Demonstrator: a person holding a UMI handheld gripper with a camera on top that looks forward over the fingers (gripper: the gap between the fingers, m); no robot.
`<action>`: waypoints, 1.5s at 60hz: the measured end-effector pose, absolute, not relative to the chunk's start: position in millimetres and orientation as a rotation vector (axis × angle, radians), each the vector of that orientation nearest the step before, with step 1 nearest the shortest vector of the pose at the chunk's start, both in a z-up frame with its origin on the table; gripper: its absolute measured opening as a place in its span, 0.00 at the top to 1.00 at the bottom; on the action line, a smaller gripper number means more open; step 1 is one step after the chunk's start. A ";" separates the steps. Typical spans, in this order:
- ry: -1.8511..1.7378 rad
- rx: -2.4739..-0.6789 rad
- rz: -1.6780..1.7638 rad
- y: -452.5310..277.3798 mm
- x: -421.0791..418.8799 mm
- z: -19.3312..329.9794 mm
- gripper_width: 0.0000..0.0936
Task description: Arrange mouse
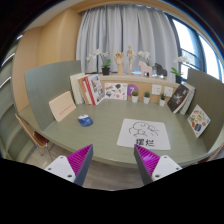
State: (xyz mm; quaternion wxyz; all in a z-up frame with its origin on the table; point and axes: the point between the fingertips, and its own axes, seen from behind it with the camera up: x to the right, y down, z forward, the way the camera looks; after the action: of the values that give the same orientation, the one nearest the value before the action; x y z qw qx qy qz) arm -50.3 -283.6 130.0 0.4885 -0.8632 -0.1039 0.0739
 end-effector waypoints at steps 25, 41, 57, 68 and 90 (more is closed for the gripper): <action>-0.255 -2.304 0.214 -176.8 -232.2 20.6 0.11; -0.216 -2.392 0.122 -86.1 -275.6 -16.0 0.11; -0.165 -2.414 0.072 -9.2 -280.5 -17.1 0.12; -0.086 -2.437 0.041 23.9 -269.1 -17.2 0.23; -0.028 -2.496 0.040 30.1 -262.2 -19.1 0.57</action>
State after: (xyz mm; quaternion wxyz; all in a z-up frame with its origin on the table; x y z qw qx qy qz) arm -262.2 30.1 -19.1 0.3171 -0.9482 -0.0107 0.0153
